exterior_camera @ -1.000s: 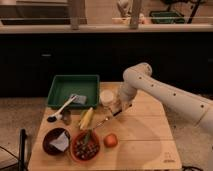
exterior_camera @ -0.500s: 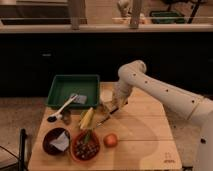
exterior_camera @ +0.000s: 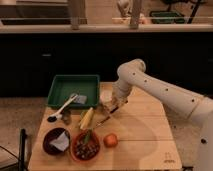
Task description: Place eraser in paper cup
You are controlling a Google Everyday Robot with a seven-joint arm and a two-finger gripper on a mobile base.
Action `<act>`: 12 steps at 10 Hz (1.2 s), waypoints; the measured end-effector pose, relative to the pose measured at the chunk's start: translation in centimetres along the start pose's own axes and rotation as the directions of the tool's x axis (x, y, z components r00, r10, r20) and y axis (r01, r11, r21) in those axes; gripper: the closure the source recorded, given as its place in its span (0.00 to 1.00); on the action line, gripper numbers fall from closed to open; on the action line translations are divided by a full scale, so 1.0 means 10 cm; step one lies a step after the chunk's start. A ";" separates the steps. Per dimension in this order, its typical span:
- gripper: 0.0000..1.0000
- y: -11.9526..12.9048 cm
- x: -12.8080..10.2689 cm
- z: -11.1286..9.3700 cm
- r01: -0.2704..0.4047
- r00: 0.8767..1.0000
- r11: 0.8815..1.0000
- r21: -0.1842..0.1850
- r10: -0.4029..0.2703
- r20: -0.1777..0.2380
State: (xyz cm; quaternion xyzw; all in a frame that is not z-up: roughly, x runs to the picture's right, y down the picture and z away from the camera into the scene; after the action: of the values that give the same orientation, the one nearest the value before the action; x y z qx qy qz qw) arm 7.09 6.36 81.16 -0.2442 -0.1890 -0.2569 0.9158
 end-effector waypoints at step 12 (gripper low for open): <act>1.00 -0.53 0.06 -0.11 0.404 0.880 0.907 0.118 -0.421 0.221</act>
State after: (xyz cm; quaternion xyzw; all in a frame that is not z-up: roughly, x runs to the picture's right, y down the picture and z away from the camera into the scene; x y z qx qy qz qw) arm 4.85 1.56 82.42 -0.1961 -0.3554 -0.4078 0.8179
